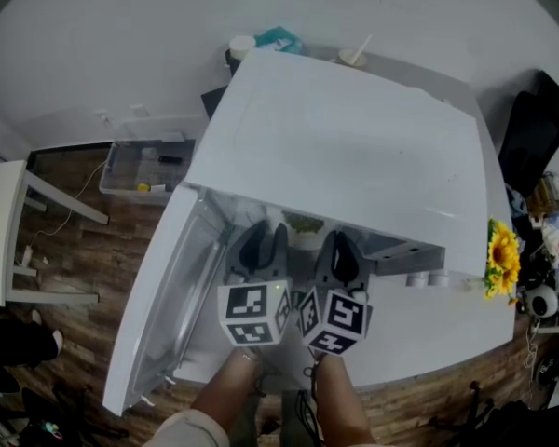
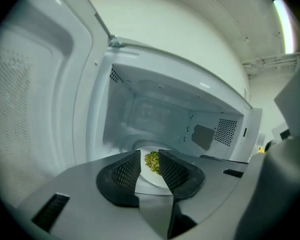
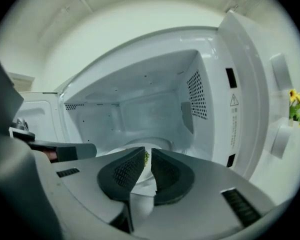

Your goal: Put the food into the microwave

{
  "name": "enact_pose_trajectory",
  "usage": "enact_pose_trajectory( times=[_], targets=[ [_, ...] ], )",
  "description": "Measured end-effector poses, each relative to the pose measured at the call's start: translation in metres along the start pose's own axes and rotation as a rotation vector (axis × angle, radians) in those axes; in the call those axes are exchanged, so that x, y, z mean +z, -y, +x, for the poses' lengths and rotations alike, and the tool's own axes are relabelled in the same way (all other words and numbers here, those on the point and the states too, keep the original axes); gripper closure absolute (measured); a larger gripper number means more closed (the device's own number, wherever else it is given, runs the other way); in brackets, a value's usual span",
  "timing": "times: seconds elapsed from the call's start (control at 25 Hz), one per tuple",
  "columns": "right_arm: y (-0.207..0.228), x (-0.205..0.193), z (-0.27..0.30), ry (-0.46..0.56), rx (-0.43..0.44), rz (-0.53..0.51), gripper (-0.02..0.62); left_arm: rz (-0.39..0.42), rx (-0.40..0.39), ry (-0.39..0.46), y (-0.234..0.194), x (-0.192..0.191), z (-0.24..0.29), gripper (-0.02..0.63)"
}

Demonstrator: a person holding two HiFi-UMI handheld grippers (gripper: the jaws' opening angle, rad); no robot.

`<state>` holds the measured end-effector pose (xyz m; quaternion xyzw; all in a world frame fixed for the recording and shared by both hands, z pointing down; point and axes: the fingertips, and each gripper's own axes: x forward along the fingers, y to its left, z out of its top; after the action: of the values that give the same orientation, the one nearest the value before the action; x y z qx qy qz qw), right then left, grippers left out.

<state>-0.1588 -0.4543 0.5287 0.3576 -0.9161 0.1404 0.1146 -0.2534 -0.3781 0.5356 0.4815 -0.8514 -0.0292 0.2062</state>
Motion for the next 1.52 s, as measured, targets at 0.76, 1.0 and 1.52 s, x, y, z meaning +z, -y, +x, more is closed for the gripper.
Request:
enact_pose_trajectory(
  times=[0.76,1.0,1.52],
  targets=[
    [-0.023,0.006,-0.139,-0.083,0.157,-0.064,0.58,0.061,-0.089,-0.115,0.054,-0.021,-0.142,0.594],
    [-0.04,0.028,-0.195,-0.059,0.22,-0.075,0.58,0.059,-0.132,-0.097,0.077,0.001,-0.193,0.595],
    [-0.043,0.057,-0.255,0.034,0.232,-0.084,0.58,0.074,-0.15,-0.029,0.104,0.032,-0.257,0.595]
  ],
)
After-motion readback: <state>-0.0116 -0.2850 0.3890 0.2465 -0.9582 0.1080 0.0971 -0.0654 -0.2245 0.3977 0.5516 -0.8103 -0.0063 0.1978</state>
